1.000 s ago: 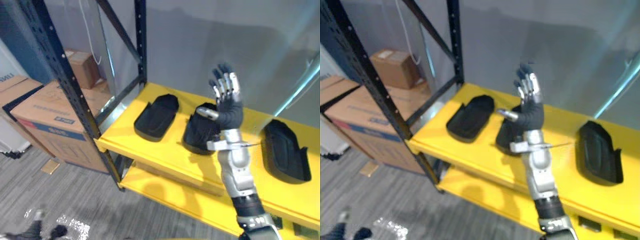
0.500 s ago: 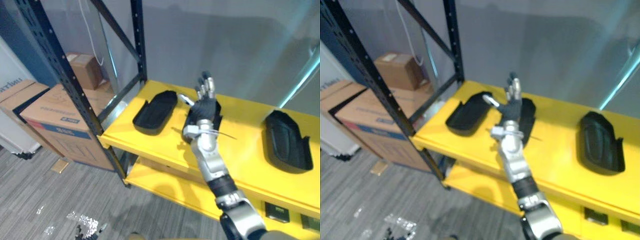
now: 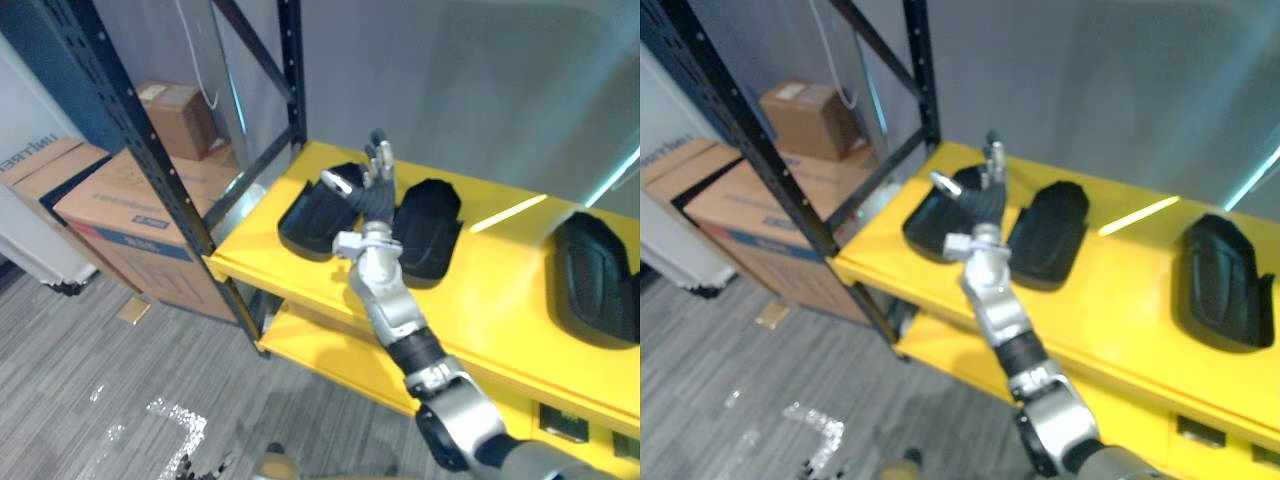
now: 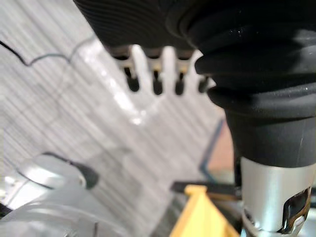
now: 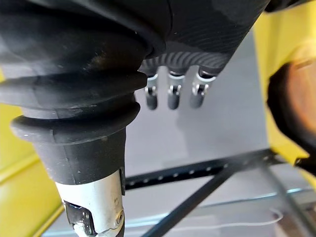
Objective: Walk over and take plastic housings, then place them on the shelf
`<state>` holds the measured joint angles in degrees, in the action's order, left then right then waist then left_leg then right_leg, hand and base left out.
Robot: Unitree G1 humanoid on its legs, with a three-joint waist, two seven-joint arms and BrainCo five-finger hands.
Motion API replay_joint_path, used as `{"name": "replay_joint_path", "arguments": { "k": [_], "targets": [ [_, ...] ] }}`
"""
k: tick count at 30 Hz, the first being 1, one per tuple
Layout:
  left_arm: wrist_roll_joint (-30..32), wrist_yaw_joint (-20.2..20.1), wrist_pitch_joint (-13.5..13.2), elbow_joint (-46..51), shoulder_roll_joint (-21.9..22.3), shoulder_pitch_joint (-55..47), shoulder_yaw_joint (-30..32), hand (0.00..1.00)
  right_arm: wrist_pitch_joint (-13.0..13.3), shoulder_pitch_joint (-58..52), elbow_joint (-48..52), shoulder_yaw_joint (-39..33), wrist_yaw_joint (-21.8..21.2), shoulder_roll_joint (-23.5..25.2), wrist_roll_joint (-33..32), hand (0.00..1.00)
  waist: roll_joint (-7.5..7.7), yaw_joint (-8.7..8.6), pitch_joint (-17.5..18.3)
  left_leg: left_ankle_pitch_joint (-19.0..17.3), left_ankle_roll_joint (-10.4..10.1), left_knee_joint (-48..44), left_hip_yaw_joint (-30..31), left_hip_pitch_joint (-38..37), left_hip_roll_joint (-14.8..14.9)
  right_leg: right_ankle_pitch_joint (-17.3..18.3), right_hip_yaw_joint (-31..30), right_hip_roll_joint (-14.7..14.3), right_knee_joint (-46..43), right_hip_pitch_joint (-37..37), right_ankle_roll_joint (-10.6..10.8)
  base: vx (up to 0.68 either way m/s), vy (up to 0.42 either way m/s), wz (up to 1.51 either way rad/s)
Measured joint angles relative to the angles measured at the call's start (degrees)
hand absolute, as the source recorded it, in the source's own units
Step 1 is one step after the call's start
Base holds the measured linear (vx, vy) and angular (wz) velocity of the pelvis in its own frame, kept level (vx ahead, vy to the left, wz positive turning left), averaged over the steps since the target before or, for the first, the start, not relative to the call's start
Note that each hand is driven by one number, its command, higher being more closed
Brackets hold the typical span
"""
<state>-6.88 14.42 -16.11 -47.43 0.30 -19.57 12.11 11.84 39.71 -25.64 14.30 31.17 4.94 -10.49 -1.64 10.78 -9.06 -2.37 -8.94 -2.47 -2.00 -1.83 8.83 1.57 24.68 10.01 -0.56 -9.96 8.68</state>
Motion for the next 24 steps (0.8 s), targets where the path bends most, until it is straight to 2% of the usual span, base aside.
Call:
{"name": "replay_joint_path", "arguments": {
  "k": [1, 5, 11, 19, 24],
  "targets": [
    [0.00, 0.00, 0.01, 0.00, 0.04, 0.00, -0.04, 0.00, -1.24, 0.00, -0.66, -0.02, 0.45, 0.10, 0.00, 0.00, -0.16, 0.19, -0.13, 0.00, 0.00, -0.09, 0.06, 0.01, 0.05, 0.14, 0.07, -0.02, -0.23, -0.02, -0.21, 0.00, 0.000, 0.00],
    [-0.01, -0.02, 0.02, -0.11, -0.10, 0.00, -1.45, 0.00, -3.33, 0.00, -2.83, -0.10, 2.89, 0.16, 0.11, 0.00, -0.73, 0.56, -0.85, 0.00, 0.01, -0.41, 0.18, -0.01, 0.09, 0.32, 0.14, 0.05, -0.82, 0.00, -0.41, 0.00, 0.000, 0.00],
    [-1.74, -1.18, -0.01, -0.90, 0.00, 0.04, -3.85, 0.00, -4.89, -0.01, -4.91, -0.86, 2.76, 0.07, 0.10, 0.00, -1.71, 0.39, -3.29, -0.14, 0.25, -2.18, 0.52, 1.91, 0.03, 0.83, 0.13, 0.66, -3.35, 2.09, -0.62, -0.05, 0.014, 0.02],
    [-2.36, -1.51, -0.06, -0.80, -0.97, 0.25, -6.14, 0.00, -5.76, -0.79, -5.85, -1.88, 2.43, -0.11, 0.02, 0.00, -1.93, -0.31, -4.10, 0.07, 0.54, -2.19, 1.39, 1.86, -0.85, 2.16, 0.64, 1.97, -5.96, 2.41, -0.19, -0.01, 0.017, 0.06],
    [-2.29, -2.40, -0.01, 0.27, -1.26, 0.67, -7.59, 0.00, -5.99, -0.80, -9.27, -4.15, 2.73, -0.28, -0.09, 0.00, -2.69, -0.52, -5.54, 0.33, 0.90, -2.24, 1.37, 1.85, -1.15, 2.73, 0.55, 2.62, -7.47, 3.05, -0.14, 0.00, 0.003, 0.01]
  ]
}}
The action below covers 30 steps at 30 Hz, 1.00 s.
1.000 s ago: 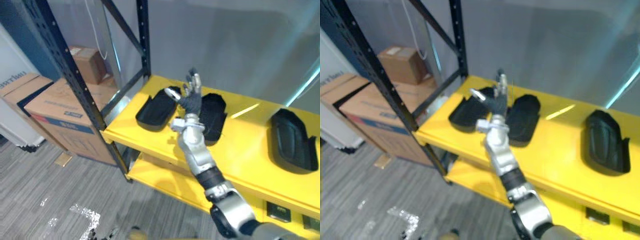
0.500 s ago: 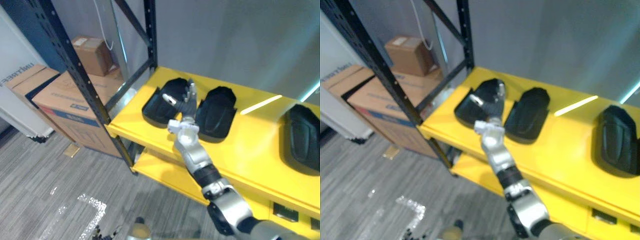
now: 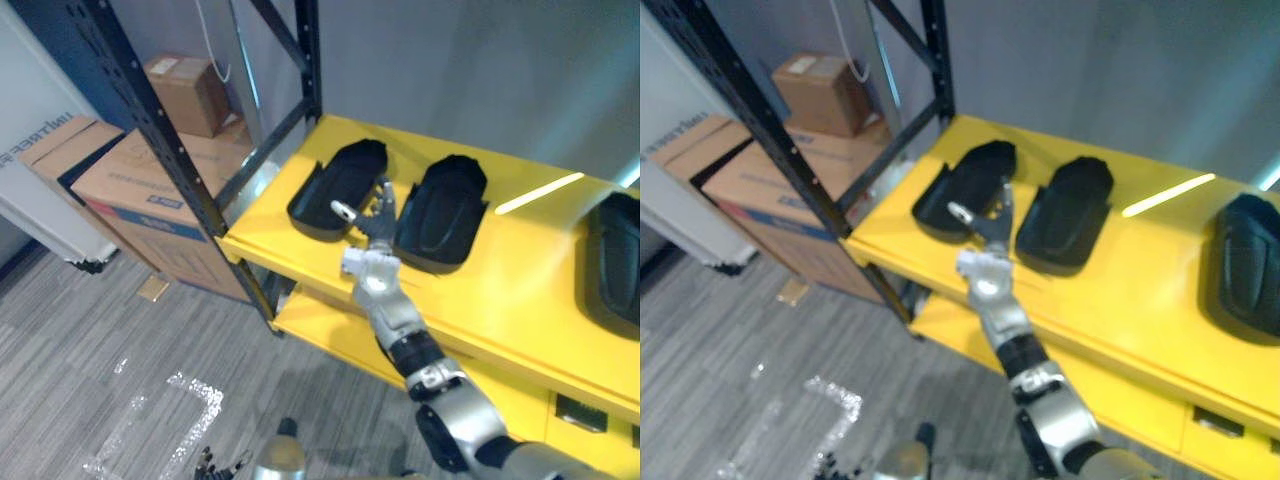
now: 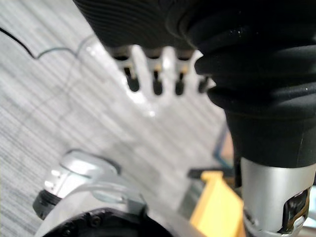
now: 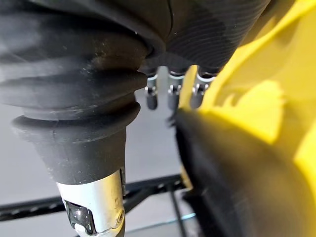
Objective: Walk over and take plastic housings, then place them on the shelf
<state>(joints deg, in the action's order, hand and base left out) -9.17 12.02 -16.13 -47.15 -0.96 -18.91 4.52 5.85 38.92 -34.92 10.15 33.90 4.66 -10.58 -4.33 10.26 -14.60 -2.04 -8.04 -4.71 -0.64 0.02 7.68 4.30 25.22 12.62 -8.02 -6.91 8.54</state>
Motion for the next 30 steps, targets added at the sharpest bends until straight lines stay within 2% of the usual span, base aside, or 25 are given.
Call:
{"name": "replay_joint_path", "arguments": {
  "k": [6, 11, 19, 22, 23, 26, 30],
  "targets": [
    [-1.18, -0.63, 0.25, 0.49, -0.39, 0.00, -2.26, 0.00, 0.21, 1.09, -1.98, -5.52, 1.43, -1.42, 0.11, 0.00, -1.16, 0.05, -1.20, 0.26, 0.39, -0.16, 0.19, -0.03, -1.25, 1.51, -0.02, 2.03, -3.26, 1.03, 0.67, -0.01, 0.012, 0.03],
    [-2.27, -1.06, 1.26, 0.93, -0.59, 0.00, -3.57, 0.00, 0.23, 5.15, -4.15, -9.33, 3.78, -4.69, 0.14, 0.00, -2.15, -0.03, -2.83, 0.97, 1.38, 0.08, 0.21, 0.00, -2.40, 2.94, -0.10, 4.30, -6.69, 2.42, 1.10, -0.04, 0.010, 0.04],
    [-2.28, -1.69, 1.26, 0.70, -0.64, -0.03, -3.66, 0.00, 2.39, 5.66, -4.20, -12.36, 4.76, -7.67, 0.38, 0.00, -2.76, -0.08, -4.05, 1.15, 1.65, 0.17, 0.19, 0.00, -3.45, 3.36, -0.28, 5.63, -8.29, 3.01, 1.37, -0.02, 0.002, 0.01],
    [-2.26, -1.73, 1.21, 0.58, -0.67, -0.03, -3.66, 0.00, 4.31, 5.65, -4.20, -12.33, 2.28, -7.96, 0.28, 0.00, -2.76, -0.14, -4.05, 1.17, 1.65, 0.18, 0.16, -0.04, -3.43, 3.36, -0.31, 5.62, -8.35, 3.02, 1.36, 0.00, 0.000, 0.00],
    [-2.26, -1.74, 1.17, 0.54, -0.68, -0.03, -3.66, 0.00, 5.26, 5.65, -4.16, -12.20, 0.13, -7.96, 0.05, 0.00, -2.76, -0.16, -4.05, 1.18, 1.66, 0.18, 0.15, -0.05, -3.41, 3.36, -0.33, 5.61, -8.36, 3.02, 1.36, 0.00, 0.000, 0.00],
    [-2.26, -1.89, 1.17, 0.57, -0.73, -0.03, -3.69, 0.00, 5.73, 5.66, -3.54, -11.14, -5.57, -8.35, 0.08, 0.00, -2.76, -0.16, -4.05, 1.21, 1.67, 0.17, 0.16, -0.08, -3.41, 3.36, -0.33, 5.62, -8.44, 3.00, 1.35, 0.00, 0.000, 0.00],
    [-2.24, -2.06, 1.27, 0.76, -0.78, -0.03, -3.70, 0.00, 5.99, 5.69, -3.41, -8.65, -10.40, -9.13, 0.08, 0.00, -2.76, -0.07, -4.05, 1.33, 1.68, 0.16, 0.23, -0.09, -3.41, 3.37, -0.29, 5.63, -8.55, 2.95, 1.34, -0.02, -0.011, 0.01]
  ]
}}
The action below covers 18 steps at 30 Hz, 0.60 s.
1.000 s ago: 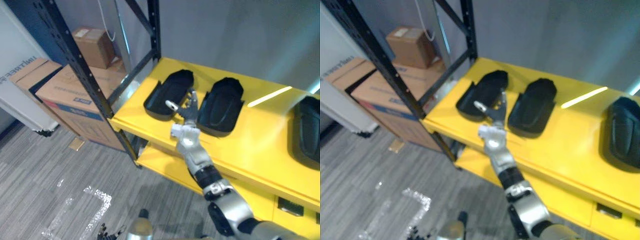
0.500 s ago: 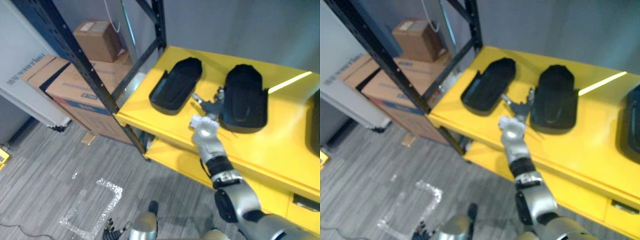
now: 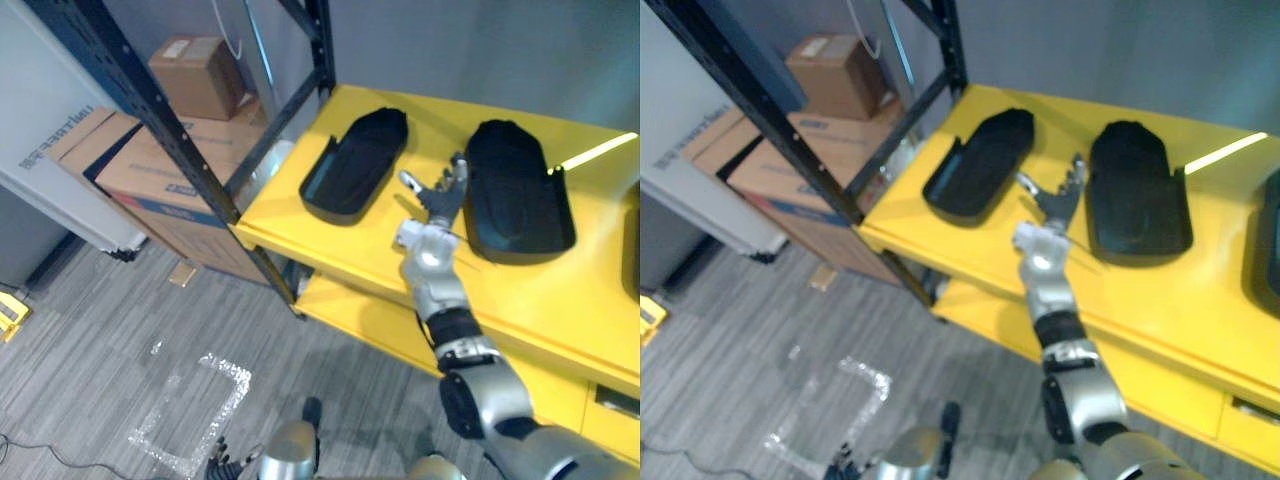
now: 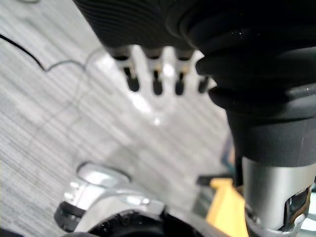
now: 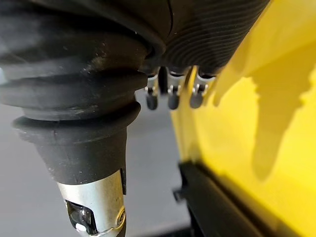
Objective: Walk over and take plastic housings, then place them on the shelf
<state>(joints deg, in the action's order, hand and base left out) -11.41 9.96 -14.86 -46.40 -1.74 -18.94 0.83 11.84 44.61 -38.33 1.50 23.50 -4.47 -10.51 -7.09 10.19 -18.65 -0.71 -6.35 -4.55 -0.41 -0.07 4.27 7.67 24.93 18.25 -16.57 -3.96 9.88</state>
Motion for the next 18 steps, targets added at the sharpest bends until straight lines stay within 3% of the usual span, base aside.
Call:
{"name": "replay_joint_path", "arguments": {
  "k": [2, 5, 18],
  "targets": [
    [0.01, -0.02, 0.18, 0.23, -0.03, 0.00, -0.06, 0.00, 0.94, 0.25, 0.00, 0.71, -2.42, -0.05, 0.01, 0.00, 0.00, 0.08, 0.00, 0.08, -0.02, -0.01, 0.08, -0.01, 0.01, 0.00, 0.07, 0.01, -0.10, -0.06, -0.01, -0.04, -0.014, 0.02],
    [0.01, -0.02, 0.60, 0.35, -0.07, 0.00, -0.06, 0.00, 0.93, 1.31, 0.00, 1.47, -2.74, -0.54, 0.28, 0.00, 0.00, 0.09, 0.00, 0.21, 0.03, -0.02, 0.14, -0.04, -0.01, 0.00, 0.12, 0.06, -0.29, -0.09, -0.01, -0.04, -0.012, 0.01],
    [-2.29, 0.00, 1.30, 2.71, -0.23, -0.07, -2.17, 0.00, -2.31, 10.02, -6.13, -1.53, 0.26, -9.23, 5.91, 0.00, -1.59, 0.16, -4.25, 1.32, 0.65, -0.06, 0.89, 0.49, -1.73, 0.38, 0.51, 2.43, -3.20, 0.86, 0.18, -0.06, 0.001, 0.05]
  ]
}}
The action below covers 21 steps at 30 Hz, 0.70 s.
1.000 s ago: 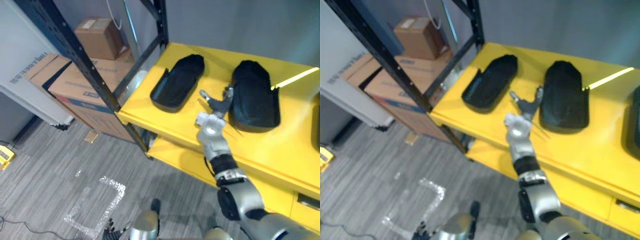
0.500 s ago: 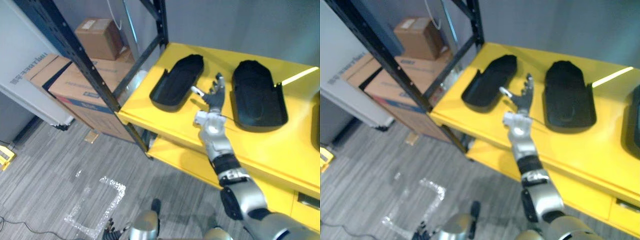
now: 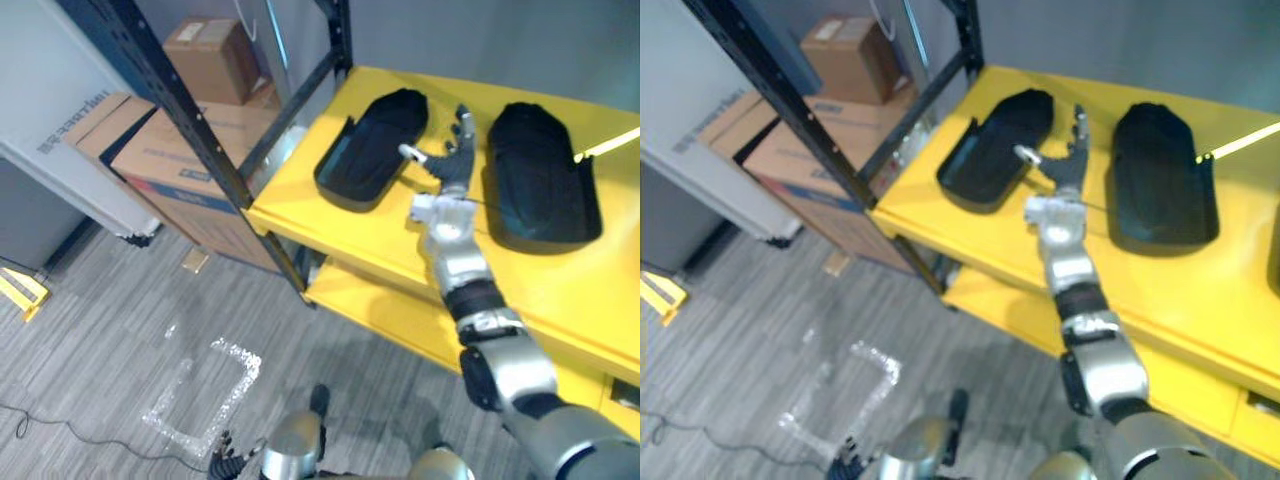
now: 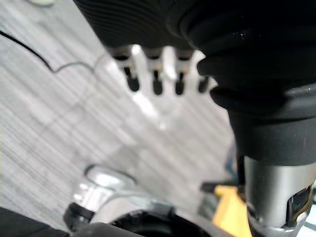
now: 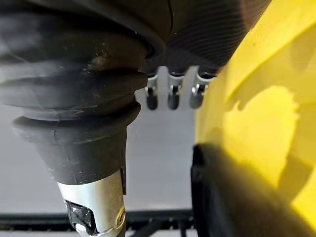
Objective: Walk over and take plastic housings, then place them on the shelf
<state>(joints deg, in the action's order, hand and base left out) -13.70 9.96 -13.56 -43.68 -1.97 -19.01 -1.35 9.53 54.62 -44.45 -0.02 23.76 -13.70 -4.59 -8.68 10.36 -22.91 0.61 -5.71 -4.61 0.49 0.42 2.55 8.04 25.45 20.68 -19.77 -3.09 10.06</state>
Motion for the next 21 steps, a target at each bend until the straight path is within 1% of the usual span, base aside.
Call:
{"name": "replay_joint_path", "arguments": {
  "k": [3, 5, 7, 10, 16, 18, 21],
  "targets": [
    [-0.01, -0.09, 0.40, 0.30, 0.00, 0.00, -0.15, 0.00, -1.24, 2.79, -1.85, -0.03, -0.87, -2.48, -0.02, 0.00, -0.55, -0.05, -0.69, 0.15, 0.05, -0.21, 0.07, 0.86, -0.34, -0.01, -0.17, 0.40, -0.61, 0.99, 0.05, -0.03, 0.007, 0.03],
    [-0.11, -0.16, 0.43, 0.59, 0.00, 0.01, -0.37, 0.00, -1.83, 4.19, -2.06, -0.10, -1.65, -4.06, -0.07, 0.00, -1.05, -0.05, -2.00, 0.17, 0.04, -0.69, 0.22, 1.10, -0.30, 0.02, -0.16, 0.40, -0.92, 1.05, 0.00, -0.04, -0.010, 0.03],
    [-1.97, -0.14, 0.43, 1.04, -0.06, 0.11, -1.67, 0.00, -3.10, 6.01, -3.97, 0.05, -3.10, -6.18, -0.13, 0.00, -1.68, 0.04, -2.94, 0.18, 0.03, -1.49, 0.42, 2.18, -0.26, 0.56, -0.16, 0.58, -2.14, 2.20, -0.28, -0.05, -0.024, 0.06],
    [-2.21, -0.16, 0.37, 1.10, -0.10, 0.18, -2.13, 0.00, -3.62, 6.68, -5.02, 0.13, -3.69, -6.92, -0.25, 0.00, -1.71, 0.05, -2.93, 0.30, -0.18, -1.95, 0.60, 3.73, -0.27, 1.22, -0.26, 0.94, -3.82, 4.18, -0.50, -0.04, -0.027, 0.04],
    [-2.32, -0.13, 0.33, 1.10, -0.30, 0.66, -2.83, 0.00, -3.67, 7.22, -6.45, 0.14, -3.51, -9.00, -0.29, 0.00, -1.97, 0.80, -2.96, 0.47, -0.44, -2.18, 0.73, 4.89, -0.27, 1.99, -0.38, 1.33, -5.69, 6.00, -0.92, -0.02, -0.021, 0.01],
    [-2.93, -0.11, 0.38, 1.37, -0.63, 1.17, -3.99, 0.00, -3.67, 8.02, -6.49, 0.12, -2.40, -10.27, -0.29, 0.00, -3.11, 1.26, -3.46, 0.47, -0.44, -2.82, 0.84, 5.24, -0.35, 2.02, -0.33, 1.48, -5.99, 6.06, -0.96, -0.02, -0.004, 0.02],
    [-3.52, -0.16, 0.36, 1.80, -0.66, 1.19, -4.74, 0.00, -3.66, 9.22, -6.75, 0.11, -0.59, -10.61, -0.28, 0.00, -4.02, 1.42, -3.88, 0.54, -0.41, -3.01, 0.79, 5.73, -0.51, 2.20, -0.46, 1.89, -6.87, 6.91, -1.07, -0.05, 0.000, 0.01]
  ]
}}
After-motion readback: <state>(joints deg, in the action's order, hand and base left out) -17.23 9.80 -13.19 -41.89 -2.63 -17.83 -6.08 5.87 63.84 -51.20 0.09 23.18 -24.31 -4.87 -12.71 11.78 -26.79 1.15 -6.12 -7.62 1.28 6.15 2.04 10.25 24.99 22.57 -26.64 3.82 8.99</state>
